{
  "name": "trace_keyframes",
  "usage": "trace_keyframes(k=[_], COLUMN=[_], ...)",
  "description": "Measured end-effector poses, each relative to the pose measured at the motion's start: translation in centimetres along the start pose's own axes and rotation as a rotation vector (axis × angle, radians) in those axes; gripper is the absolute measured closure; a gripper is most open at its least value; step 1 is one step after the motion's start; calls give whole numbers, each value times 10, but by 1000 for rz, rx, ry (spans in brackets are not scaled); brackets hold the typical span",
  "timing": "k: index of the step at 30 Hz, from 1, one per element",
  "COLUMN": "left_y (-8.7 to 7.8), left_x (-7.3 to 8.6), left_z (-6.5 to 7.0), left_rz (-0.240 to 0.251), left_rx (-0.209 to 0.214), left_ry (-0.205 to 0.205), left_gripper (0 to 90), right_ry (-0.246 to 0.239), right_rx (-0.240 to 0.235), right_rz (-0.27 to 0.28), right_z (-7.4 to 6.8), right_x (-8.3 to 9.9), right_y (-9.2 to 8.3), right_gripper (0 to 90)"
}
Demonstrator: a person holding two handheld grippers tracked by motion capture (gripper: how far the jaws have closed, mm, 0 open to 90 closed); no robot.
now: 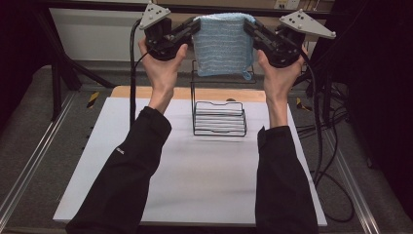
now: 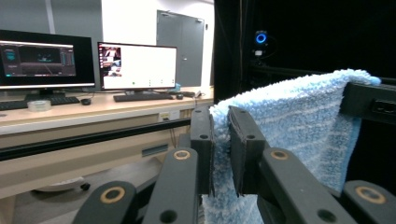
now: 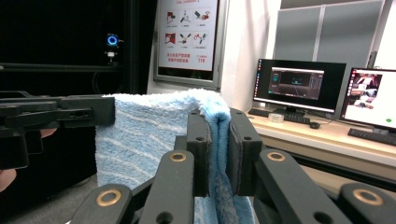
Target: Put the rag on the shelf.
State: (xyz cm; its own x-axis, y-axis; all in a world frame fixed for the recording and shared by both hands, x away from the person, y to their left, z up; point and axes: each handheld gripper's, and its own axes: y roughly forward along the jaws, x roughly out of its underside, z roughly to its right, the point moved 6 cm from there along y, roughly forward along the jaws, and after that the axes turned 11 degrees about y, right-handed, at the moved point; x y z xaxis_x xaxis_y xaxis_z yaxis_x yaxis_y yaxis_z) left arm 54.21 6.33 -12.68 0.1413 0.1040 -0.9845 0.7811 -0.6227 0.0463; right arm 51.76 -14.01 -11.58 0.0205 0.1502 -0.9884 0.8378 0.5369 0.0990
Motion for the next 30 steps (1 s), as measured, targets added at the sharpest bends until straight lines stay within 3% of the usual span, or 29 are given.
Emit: trace_keyframes(k=[8,12,30], left_y=[26,30,13], left_x=[29,47,89], left_z=[-10,-10,2], left_rz=[-57,-81,-145], left_rx=[0,24,109], left_ry=[-10,-17,-3], left_gripper=[803,803,803], right_ry=[27,44,72], right_rx=[20,17,-2], right_rz=[-38,-69,-168], right_z=[20,30,33], right_x=[24,43,92], right_y=[20,23,10], right_gripper=[812,813,810])
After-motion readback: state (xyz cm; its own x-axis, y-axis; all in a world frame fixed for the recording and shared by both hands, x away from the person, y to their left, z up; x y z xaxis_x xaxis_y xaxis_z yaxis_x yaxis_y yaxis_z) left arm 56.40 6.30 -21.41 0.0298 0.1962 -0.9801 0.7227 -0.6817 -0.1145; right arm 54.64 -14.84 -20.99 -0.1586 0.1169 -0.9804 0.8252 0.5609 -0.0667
